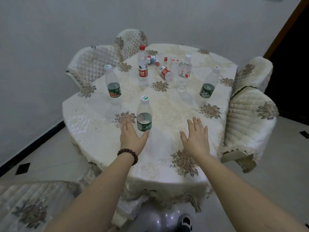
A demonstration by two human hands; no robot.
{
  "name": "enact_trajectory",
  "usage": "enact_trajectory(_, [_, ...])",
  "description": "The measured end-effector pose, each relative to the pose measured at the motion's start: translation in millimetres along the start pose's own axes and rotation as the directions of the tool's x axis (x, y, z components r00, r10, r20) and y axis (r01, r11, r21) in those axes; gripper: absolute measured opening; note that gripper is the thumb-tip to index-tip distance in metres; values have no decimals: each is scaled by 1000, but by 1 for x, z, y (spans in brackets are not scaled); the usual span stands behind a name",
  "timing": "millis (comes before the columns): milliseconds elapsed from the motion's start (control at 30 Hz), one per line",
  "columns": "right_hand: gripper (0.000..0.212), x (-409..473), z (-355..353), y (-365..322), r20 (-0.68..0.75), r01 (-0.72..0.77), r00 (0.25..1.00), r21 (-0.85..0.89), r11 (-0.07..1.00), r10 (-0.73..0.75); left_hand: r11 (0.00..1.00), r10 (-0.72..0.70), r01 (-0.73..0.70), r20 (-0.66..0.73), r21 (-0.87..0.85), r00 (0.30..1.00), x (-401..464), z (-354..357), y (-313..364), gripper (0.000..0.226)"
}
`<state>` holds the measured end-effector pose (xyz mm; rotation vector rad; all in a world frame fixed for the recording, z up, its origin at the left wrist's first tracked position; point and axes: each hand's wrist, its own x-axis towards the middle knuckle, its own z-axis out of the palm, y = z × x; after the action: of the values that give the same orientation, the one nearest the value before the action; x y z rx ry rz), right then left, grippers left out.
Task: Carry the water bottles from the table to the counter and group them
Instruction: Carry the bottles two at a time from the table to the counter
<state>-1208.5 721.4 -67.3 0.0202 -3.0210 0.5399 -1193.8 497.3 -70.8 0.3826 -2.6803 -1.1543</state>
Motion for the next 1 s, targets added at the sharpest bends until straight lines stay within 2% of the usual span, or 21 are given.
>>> enact_trajectory(100, [59,27,5,13,17,43,999,-8,999,-43,980,-82,81,5,-184,997,18,18,5,106])
enact_trajectory(233, [58,63,9,37,51,103,993,16,995,-104,949,-166,138,-76,-282,983,40,44,10,111])
enact_trajectory(300, [58,81,8,55,60,126,990,24,992,-127,937,-222,173,-135,-303,966,48,55,16,100])
enact_trajectory(433, [53,116,-4,98,-2,121,993,86,989,-121,951,-201,134,-225,-280,953,65,75,49,67])
enact_trajectory(533, [49,149,-17,128,-42,38,999,184,982,-30,945,-183,110,-222,-308,958,81,93,87,73])
enact_trajectory(700, [75,208,-37,148,19,-168,984,431,887,177,935,-131,63,-173,-349,976,110,124,127,76])
enact_trajectory(833, [99,249,-39,148,49,-224,969,586,779,242,937,-126,72,-139,-341,982,129,139,141,75])
enact_trajectory(1000, [104,283,-32,143,47,-235,959,686,689,279,940,-125,78,-123,-333,985,142,148,142,75])
